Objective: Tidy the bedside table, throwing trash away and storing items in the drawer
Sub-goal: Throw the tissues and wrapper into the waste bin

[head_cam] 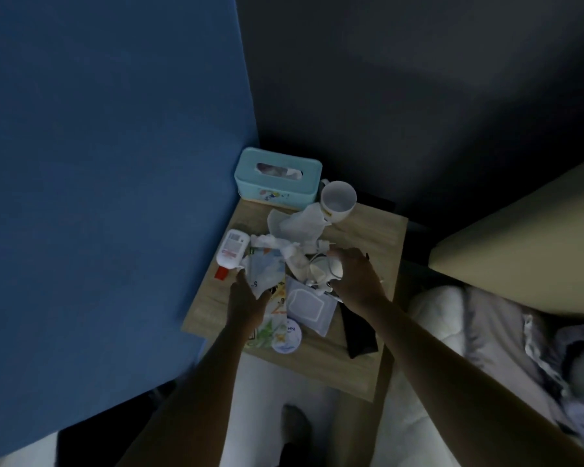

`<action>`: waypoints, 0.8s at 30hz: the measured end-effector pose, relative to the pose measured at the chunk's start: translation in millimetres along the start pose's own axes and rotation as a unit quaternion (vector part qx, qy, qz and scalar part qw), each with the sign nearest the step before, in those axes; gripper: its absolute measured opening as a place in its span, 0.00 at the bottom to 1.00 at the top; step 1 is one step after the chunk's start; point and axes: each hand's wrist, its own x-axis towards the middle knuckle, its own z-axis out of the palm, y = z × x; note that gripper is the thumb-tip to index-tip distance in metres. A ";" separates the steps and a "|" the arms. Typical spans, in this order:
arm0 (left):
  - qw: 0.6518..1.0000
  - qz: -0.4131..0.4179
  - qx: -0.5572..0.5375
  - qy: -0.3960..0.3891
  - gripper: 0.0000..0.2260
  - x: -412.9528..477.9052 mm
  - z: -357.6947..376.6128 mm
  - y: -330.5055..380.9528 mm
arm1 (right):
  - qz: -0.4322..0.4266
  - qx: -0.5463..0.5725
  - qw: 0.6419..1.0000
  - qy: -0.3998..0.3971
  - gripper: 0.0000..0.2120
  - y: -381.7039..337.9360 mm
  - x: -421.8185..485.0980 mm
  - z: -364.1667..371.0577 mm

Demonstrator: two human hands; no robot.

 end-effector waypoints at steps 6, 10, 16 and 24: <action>0.999 0.029 0.017 0.038 0.32 -6.1 -38.8 2.7 | -0.015 -0.010 1.000 -0.008 0.24 -24.0 -1.8 -5.2; 0.993 0.061 0.082 0.064 0.12 -22.5 -71.5 8.6 | -0.015 0.007 1.000 -0.001 0.19 -45.4 -12.4 -5.9; 0.993 0.060 0.061 0.082 0.09 -50.7 -122.2 10.4 | 0.016 0.014 0.999 0.024 0.10 -78.3 -36.4 -10.7; 0.993 0.060 0.028 0.102 0.10 -56.6 -127.7 11.8 | -0.026 -0.003 1.000 0.012 0.08 -91.9 -25.0 0.5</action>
